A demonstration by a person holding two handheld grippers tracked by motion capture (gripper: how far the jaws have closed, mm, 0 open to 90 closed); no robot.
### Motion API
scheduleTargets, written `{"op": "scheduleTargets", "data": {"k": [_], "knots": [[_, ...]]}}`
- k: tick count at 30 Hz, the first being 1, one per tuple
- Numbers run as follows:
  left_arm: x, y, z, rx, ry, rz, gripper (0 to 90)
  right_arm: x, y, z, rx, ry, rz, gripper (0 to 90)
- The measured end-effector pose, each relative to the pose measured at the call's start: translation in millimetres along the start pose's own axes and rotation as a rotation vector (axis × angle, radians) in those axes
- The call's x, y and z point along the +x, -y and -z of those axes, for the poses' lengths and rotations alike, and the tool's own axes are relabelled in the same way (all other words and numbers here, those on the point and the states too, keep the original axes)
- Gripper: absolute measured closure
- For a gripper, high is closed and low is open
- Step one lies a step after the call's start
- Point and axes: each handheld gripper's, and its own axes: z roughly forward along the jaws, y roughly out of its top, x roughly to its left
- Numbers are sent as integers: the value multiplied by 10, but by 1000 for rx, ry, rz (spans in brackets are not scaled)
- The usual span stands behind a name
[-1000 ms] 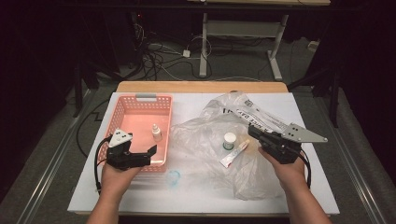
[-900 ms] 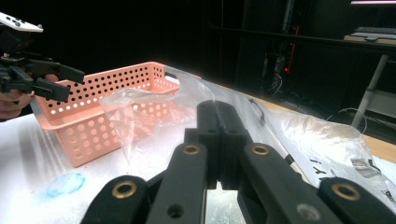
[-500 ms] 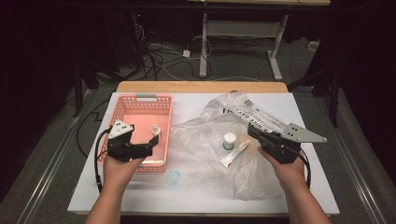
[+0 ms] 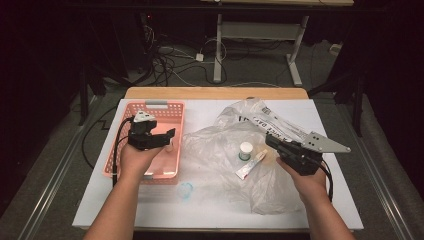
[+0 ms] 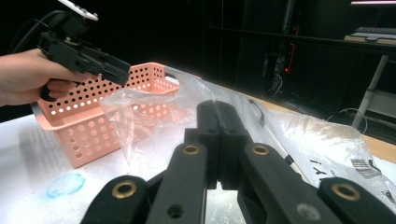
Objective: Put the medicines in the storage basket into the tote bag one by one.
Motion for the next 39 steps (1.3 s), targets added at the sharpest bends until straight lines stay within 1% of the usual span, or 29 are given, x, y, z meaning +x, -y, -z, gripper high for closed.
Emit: {"op": "scheduleTargets", "data": {"k": [2,4,5,6,8,10,12,15,17,20,22,24,27,34,37,39], "knots": [[14,1,-23,10,3,11,317,0,1,-1,0,-1,0,900],[29,-2,-34,28,-1,26,397,2,-1,2,-2,-2,1,900],[38,-2,-36,32,12,32,418,2,-3,3,-3,-2,0,900],[43,-4,-38,39,15,28,451,2,-4,4,-4,-3,-2,900],[59,-14,-36,69,15,24,472,0,-6,7,-5,-2,-3,900],[86,-15,-38,89,34,37,476,0,-8,7,-7,-3,-2,900],[95,-10,-55,117,28,28,482,2,-12,7,-7,-4,0,900],[106,7,-114,158,31,29,482,7,-13,5,-6,-5,0,900],[115,10,-156,189,18,33,484,7,-12,5,-5,-6,1,900],[109,11,-195,209,17,32,533,5,-9,4,-4,-5,0,900],[95,19,-218,223,10,20,565,3,-7,1,-5,-3,0,900],[79,27,-232,228,-1,6,608,5,-2,-2,-1,-2,-3,900],[69,32,-240,223,-8,-2,679,11,2,-11,2,-4,1,900],[31,45,-245,218,-26,-36,690,17,-2,-5,-1,-4,2,900],[25,43,-241,214,-26,-37,691,18,-1,-8,1,-6,3,900],[29,34,-219,200,-29,-40,691,21,-3,-8,0,-7,6,900]]}}
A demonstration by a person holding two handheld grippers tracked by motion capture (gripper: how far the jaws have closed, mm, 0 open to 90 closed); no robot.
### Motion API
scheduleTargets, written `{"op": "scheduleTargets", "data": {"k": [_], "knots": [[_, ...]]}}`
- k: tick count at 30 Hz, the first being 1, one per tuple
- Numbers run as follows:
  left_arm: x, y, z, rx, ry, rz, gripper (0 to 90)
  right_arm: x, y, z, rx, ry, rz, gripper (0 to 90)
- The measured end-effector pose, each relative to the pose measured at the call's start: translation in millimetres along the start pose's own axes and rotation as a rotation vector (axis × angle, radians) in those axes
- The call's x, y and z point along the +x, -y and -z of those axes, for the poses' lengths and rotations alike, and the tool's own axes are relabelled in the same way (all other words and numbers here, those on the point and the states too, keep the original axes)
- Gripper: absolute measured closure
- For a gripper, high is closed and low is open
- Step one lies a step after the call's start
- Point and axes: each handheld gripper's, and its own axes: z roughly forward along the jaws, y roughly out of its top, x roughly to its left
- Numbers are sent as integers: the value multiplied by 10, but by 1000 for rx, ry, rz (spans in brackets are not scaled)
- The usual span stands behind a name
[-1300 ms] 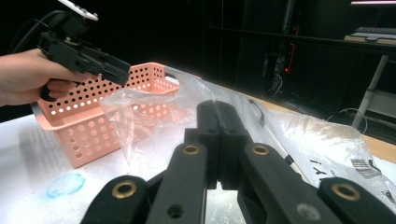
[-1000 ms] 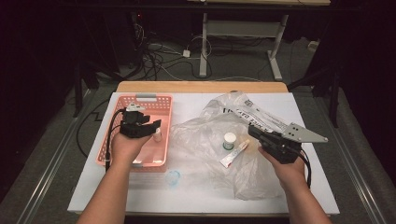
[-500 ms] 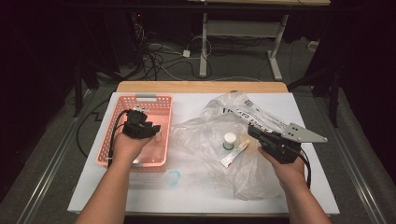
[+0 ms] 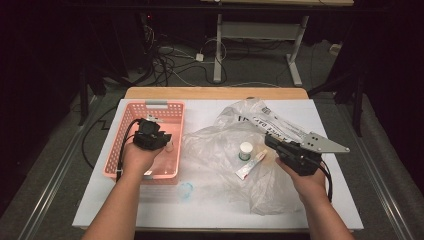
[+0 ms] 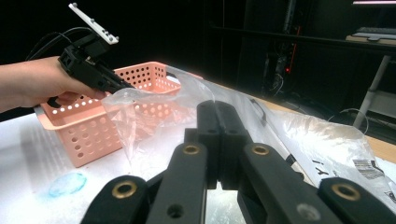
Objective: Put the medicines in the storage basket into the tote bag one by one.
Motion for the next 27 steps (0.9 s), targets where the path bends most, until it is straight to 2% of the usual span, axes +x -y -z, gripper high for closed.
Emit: {"op": "scheduleTargets", "data": {"k": [8,15,19,22,27], "knots": [[-14,10,200,-76,1,6,692,-4,-1,-2,1,1,-2,900],[-129,81,386,-146,8,-6,692,-1,-4,2,-1,1,0,900],[-220,160,470,-196,9,-14,692,-1,0,1,1,0,0,900],[-270,251,522,-239,17,-3,692,-3,2,0,1,0,-2,900],[-324,370,587,-286,23,-7,692,-16,22,-9,8,3,-6,900]]}}
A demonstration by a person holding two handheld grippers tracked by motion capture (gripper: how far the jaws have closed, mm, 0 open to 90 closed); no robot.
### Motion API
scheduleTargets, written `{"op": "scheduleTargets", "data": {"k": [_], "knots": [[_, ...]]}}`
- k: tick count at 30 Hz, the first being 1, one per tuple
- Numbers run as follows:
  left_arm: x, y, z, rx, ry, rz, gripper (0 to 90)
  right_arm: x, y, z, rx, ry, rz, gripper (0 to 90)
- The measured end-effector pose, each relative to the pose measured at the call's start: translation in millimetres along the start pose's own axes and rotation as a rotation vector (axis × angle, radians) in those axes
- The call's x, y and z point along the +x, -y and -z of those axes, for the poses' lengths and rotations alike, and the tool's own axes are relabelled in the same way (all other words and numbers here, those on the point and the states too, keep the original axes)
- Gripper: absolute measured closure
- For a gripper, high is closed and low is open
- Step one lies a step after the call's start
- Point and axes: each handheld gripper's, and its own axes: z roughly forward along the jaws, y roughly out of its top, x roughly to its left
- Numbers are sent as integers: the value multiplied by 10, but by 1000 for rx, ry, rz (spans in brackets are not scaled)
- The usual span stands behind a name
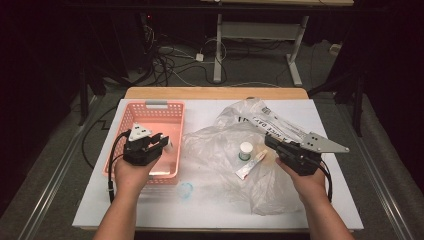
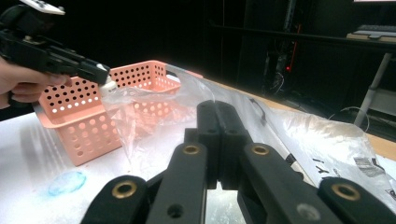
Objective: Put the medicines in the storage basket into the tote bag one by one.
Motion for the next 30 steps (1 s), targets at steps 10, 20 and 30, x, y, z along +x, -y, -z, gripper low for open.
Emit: {"op": "scheduleTargets", "data": {"k": [10,20,30], "knots": [[-86,16,122,-64,35,-9,694,-6,3,-8,-2,-6,-8,900],[-274,10,222,-90,40,-70,695,-4,-3,2,-2,-4,-7,900],[-416,-48,319,-146,99,-81,695,5,-12,6,-6,-5,5,900]]}}
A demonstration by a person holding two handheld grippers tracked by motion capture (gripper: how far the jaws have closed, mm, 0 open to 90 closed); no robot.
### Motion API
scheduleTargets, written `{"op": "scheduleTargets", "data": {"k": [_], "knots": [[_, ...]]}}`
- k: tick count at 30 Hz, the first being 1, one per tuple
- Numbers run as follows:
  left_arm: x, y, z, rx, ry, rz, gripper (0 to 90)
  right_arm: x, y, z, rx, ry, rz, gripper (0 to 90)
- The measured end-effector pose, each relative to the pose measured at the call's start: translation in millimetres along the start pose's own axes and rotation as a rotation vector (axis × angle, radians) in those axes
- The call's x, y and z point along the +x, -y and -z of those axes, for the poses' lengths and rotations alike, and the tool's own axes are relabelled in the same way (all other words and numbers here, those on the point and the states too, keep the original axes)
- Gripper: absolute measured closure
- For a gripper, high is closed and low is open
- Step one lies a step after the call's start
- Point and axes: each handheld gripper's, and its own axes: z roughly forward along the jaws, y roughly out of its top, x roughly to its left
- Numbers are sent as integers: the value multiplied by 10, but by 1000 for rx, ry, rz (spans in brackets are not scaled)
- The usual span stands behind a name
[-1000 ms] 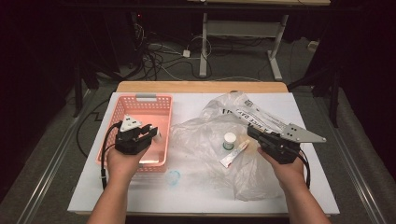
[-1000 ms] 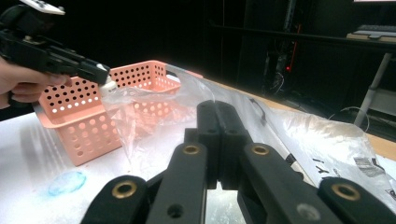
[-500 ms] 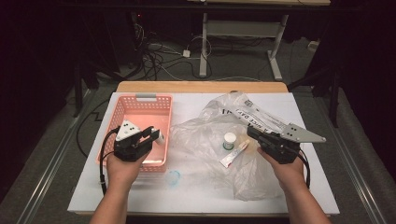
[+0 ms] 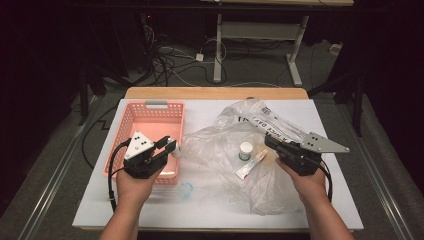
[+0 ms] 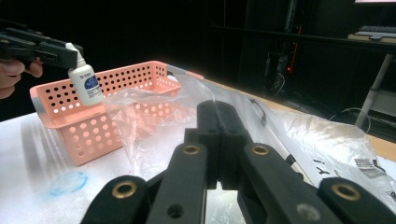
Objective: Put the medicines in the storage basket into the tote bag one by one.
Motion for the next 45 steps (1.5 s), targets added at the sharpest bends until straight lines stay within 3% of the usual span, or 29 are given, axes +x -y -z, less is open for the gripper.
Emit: {"op": "scheduleTargets", "data": {"k": [3,18,28,37,40,45], "knots": [[-48,-5,-19,-17,42,17,695,-5,0,2,0,1,-5,900],[-420,61,-334,38,132,-45,694,-4,8,-4,8,-1,-1,900],[-647,9,-720,74,164,-75,694,-8,11,-6,7,-1,0,900],[-829,-58,-1111,70,187,-97,694,-5,20,-13,8,-5,-7,900],[-885,-52,-1264,85,185,-112,694,-2,20,-16,8,-6,-7,900],[-916,-19,-1512,121,181,-104,694,11,7,-1,2,-7,-3,900]]}}
